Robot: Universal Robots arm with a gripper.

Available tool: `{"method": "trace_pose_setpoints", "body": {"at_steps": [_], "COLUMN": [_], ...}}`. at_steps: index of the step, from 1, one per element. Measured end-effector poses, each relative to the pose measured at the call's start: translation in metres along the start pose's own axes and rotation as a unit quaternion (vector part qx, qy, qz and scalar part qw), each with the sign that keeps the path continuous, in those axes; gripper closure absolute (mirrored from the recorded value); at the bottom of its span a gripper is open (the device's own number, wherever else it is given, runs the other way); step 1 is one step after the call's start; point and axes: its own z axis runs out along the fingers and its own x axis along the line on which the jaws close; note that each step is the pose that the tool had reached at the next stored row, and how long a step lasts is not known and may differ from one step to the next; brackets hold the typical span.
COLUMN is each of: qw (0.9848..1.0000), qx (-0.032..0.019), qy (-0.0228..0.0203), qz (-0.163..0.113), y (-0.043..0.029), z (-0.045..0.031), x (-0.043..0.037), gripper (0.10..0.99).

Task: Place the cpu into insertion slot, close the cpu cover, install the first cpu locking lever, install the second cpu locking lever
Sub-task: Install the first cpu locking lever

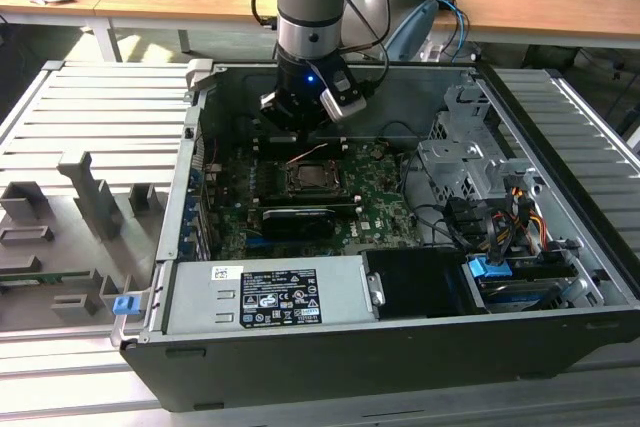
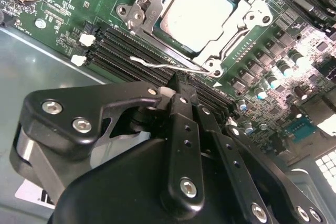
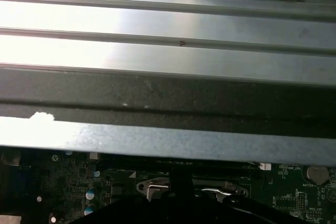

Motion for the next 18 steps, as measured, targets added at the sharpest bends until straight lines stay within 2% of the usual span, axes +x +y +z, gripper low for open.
{"method": "trace_pose_setpoints", "body": {"at_steps": [18], "qw": [1.0000], "qx": [-0.0001], "qy": [0.0000], "qz": [-0.001], "y": [-0.0004], "z": [0.0027], "x": [-0.0026], "gripper": [0.980]}}
